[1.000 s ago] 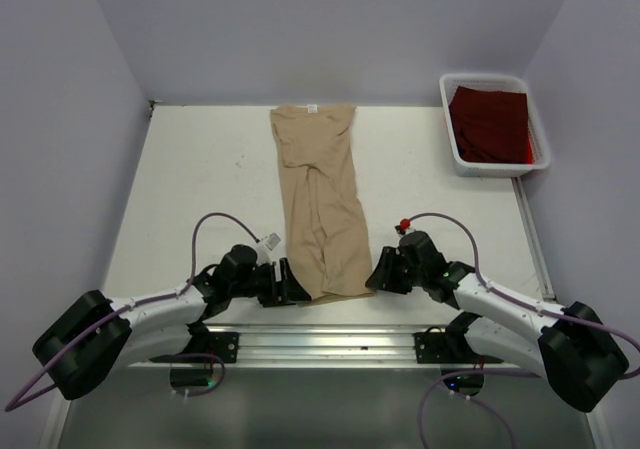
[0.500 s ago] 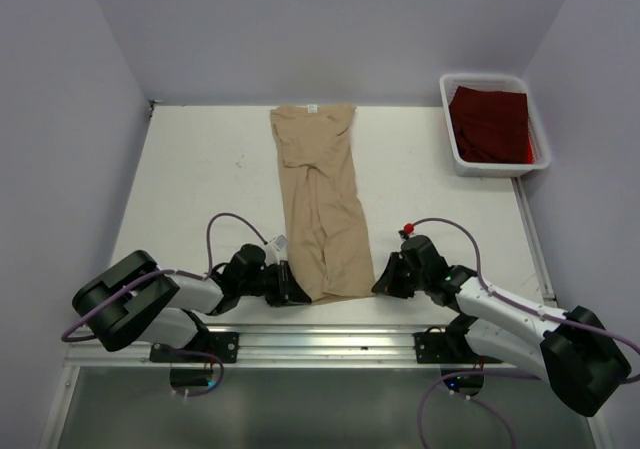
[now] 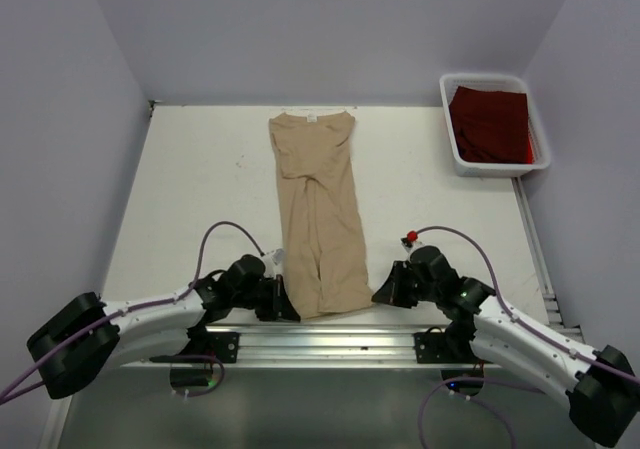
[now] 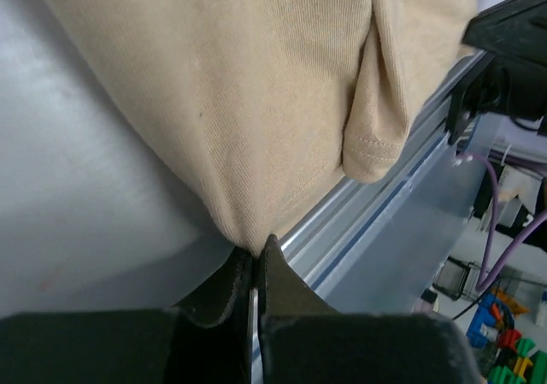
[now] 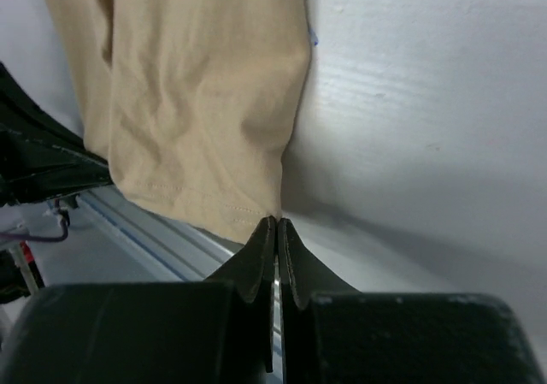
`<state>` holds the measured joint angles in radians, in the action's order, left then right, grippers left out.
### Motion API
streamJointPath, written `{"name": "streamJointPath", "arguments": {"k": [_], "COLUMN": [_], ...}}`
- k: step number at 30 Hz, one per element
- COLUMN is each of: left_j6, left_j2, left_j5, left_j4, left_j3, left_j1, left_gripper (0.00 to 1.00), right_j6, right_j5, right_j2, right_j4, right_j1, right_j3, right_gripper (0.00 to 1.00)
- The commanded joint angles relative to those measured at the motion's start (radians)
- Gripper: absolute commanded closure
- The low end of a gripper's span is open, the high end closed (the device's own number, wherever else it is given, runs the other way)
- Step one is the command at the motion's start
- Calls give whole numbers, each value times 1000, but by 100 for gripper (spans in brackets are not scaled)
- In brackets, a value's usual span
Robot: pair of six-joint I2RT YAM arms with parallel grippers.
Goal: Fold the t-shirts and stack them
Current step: Fold the tshirt
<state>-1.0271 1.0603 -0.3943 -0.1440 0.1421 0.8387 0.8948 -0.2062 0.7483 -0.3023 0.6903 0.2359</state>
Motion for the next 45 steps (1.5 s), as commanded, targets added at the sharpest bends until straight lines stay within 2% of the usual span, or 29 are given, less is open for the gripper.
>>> {"name": "streamJointPath", "arguments": {"k": [1, 9, 14, 18, 22, 26, 32, 36, 38, 42, 45], "left_j6": [32, -4, -5, -2, 25, 97, 191, 258, 297, 363, 397], "left_j2": [-106, -255, -338, -382, -344, -267, -157, -109, -92, -8, 67], "left_j5": [20, 52, 135, 224, 304, 389, 593, 708, 715, 649, 650], "left_j4": [314, 454, 581, 597, 554, 498, 451, 423, 373, 273, 210], "left_j3": [56, 122, 197, 226, 235, 255, 361, 430, 433, 416, 416], "left_j1": [46, 91, 97, 97, 96, 96, 92, 70, 45, -94, -160], "left_gripper": [100, 100, 100, 100, 100, 100, 100, 100, 100, 100, 100], "right_j6": [36, 40, 30, 4, -26, -98, -204, -232, -243, -283, -312], "right_j5": [-42, -90, -117, -93, -36, 40, 151, 203, 226, 249, 251], "right_j2": [-93, -242, -245, -219, -127, 32, 212, 310, 339, 431, 525], "right_j4": [-119, -184, -161, -118, -51, -23, -17, 21, 38, 83, 101], "right_j1": [37, 71, 72, 74, 75, 72, 72, 71, 69, 29, -6], "right_j3": [9, 42, 54, 82, 126, 242, 393, 431, 453, 509, 560], "right_gripper": [100, 100, 100, 100, 100, 100, 100, 100, 100, 100, 100]}}
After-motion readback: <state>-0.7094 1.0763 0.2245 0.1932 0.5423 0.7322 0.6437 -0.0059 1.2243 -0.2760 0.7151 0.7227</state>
